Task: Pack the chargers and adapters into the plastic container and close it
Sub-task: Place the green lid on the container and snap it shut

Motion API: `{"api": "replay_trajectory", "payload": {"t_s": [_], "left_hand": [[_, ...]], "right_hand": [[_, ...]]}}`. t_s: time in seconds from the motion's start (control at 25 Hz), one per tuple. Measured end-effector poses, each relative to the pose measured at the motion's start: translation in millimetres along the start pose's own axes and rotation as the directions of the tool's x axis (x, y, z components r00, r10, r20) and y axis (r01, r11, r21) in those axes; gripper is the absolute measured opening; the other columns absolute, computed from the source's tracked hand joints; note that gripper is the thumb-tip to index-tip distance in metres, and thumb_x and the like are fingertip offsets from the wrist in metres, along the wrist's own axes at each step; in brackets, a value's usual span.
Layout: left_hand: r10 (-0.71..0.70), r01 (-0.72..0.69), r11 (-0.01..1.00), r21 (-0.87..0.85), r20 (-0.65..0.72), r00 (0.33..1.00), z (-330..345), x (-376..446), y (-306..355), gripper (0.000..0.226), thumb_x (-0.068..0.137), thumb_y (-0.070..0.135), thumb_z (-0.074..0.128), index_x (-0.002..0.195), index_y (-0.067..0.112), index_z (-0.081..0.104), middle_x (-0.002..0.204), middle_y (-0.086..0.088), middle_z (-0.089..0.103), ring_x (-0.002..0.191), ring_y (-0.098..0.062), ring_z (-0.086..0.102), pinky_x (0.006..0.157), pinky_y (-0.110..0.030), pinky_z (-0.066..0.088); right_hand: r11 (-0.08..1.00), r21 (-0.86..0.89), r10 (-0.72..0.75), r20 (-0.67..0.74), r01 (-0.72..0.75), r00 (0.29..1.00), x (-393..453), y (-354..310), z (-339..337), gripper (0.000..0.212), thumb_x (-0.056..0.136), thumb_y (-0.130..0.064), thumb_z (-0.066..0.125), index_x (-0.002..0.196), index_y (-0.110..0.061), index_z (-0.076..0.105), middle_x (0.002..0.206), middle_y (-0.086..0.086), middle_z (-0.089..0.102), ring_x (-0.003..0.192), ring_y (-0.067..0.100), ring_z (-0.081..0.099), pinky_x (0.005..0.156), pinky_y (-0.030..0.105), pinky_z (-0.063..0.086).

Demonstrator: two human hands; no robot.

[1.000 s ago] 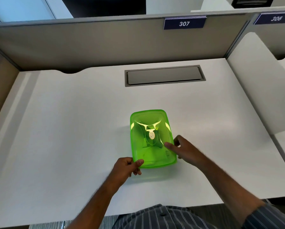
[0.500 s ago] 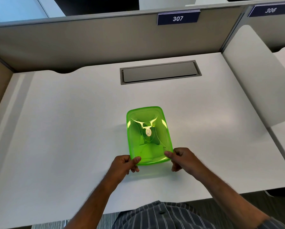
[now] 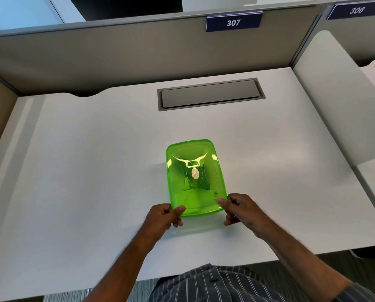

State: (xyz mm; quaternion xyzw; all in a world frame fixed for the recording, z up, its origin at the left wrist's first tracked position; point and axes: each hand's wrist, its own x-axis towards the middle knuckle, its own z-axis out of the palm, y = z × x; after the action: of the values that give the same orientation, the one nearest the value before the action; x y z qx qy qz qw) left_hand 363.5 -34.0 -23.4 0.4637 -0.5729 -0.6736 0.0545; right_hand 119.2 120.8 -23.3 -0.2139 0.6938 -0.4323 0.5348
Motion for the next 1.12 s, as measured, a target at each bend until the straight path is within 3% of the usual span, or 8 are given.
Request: {"api": "replay_trajectory", "payload": {"t_s": [0.12, 0.28, 0.36, 0.48, 0.56, 0.64, 0.84, 1.12], "left_hand": [[0.011, -0.013, 0.998, 0.057, 0.029, 1.0, -4, 2, -2, 0.08, 0.072, 0.066, 0.076, 0.08, -0.012, 0.06, 0.073, -0.014, 0.078, 0.062, -0.015, 0.067, 0.055, -0.025, 0.045], [0.012, -0.032, 0.977, 0.211, 0.096, 0.995, -18, 13, 4, 0.068, 0.079, 0.075, 0.063, 0.067, 0.009, 0.067, 0.068, -0.007, 0.076, 0.062, -0.013, 0.067, 0.054, -0.022, 0.047], [0.069, -0.061, 0.984, 0.17, -0.041, 0.997, -23, 26, 11, 0.067, 0.082, 0.073, 0.058, 0.071, 0.007, 0.062, 0.065, -0.004, 0.069, 0.06, -0.014, 0.063, 0.053, -0.027, 0.046], [0.144, -0.121, 0.988, 0.098, -0.284, 0.948, -26, 53, 33, 0.032, 0.097, 0.047, 0.059, 0.09, 0.016, 0.063, 0.086, 0.0, 0.068, 0.075, -0.016, 0.066, 0.059, -0.03, 0.048], [0.167, -0.159, 0.986, 0.051, -0.335, 0.927, -23, 74, 55, 0.011, 0.101, 0.03, 0.059, 0.103, 0.022, 0.065, 0.103, -0.001, 0.069, 0.092, -0.022, 0.067, 0.072, -0.035, 0.052], [0.187, -0.185, 0.982, 0.042, -0.37, 0.91, -20, 93, 75, 0.018, 0.1, 0.026, 0.061, 0.115, 0.019, 0.067, 0.113, -0.001, 0.068, 0.104, -0.022, 0.066, 0.087, -0.038, 0.052], [0.248, -0.194, 0.966, 0.17, -0.416, 0.875, -20, 125, 106, 0.019, 0.094, 0.023, 0.069, 0.109, 0.015, 0.076, 0.109, -0.001, 0.075, 0.109, -0.018, 0.067, 0.097, -0.03, 0.049], [0.221, -0.16, 0.964, 0.211, -0.309, 0.925, -38, 143, 117, 0.004, 0.087, 0.016, 0.076, 0.086, 0.018, 0.08, 0.082, 0.002, 0.075, 0.082, -0.015, 0.068, 0.086, -0.046, 0.059]], "right_hand": [[1.0, -0.017, 0.014, 0.072, -0.013, 0.997, 3, -2, -6, 0.045, 0.083, -0.051, 0.076, 0.072, -0.011, 0.061, 0.064, 0.014, 0.061, 0.061, 0.031, 0.07, 0.064, 0.043, 0.063], [0.971, -0.237, 0.055, 0.117, -0.026, 0.992, 13, -15, -18, 0.064, 0.083, -0.067, 0.067, 0.074, -0.005, 0.058, 0.067, 0.014, 0.068, 0.063, 0.028, 0.071, 0.061, 0.04, 0.061], [0.957, -0.29, 0.003, 0.011, 0.001, 1.0, 23, -24, -18, 0.06, 0.084, -0.072, 0.06, 0.077, -0.012, 0.055, 0.073, 0.012, 0.066, 0.063, 0.025, 0.069, 0.058, 0.039, 0.058], [0.946, -0.313, -0.142, -0.162, 0.086, 0.977, 50, -43, -13, 0.036, 0.095, -0.055, 0.056, 0.092, -0.019, 0.055, 0.092, 0.008, 0.065, 0.081, 0.024, 0.067, 0.072, 0.047, 0.059], [0.945, -0.295, -0.203, -0.198, 0.139, 0.959, 74, -60, -4, 0.026, 0.099, -0.044, 0.056, 0.101, -0.018, 0.058, 0.103, 0.004, 0.065, 0.095, 0.023, 0.064, 0.086, 0.048, 0.054], [0.945, -0.284, -0.236, -0.246, 0.163, 0.94, 97, -79, 5, 0.028, 0.1, -0.039, 0.057, 0.108, -0.012, 0.062, 0.11, 0.006, 0.066, 0.104, 0.024, 0.063, 0.09, 0.043, 0.05], [0.941, -0.31, -0.24, -0.329, 0.136, 0.913, 135, -110, 12, 0.037, 0.098, -0.043, 0.059, 0.095, -0.006, 0.062, 0.087, 0.001, 0.06, 0.082, 0.02, 0.056, 0.076, 0.038, 0.046], [0.967, -0.194, -0.214, -0.267, 0.165, 0.94, 147, -115, 1, 0.04, 0.094, -0.032, 0.069, 0.088, 0.007, 0.06, 0.073, 0.002, 0.051, 0.072, 0.018, 0.048, 0.067, 0.032, 0.038]]}}
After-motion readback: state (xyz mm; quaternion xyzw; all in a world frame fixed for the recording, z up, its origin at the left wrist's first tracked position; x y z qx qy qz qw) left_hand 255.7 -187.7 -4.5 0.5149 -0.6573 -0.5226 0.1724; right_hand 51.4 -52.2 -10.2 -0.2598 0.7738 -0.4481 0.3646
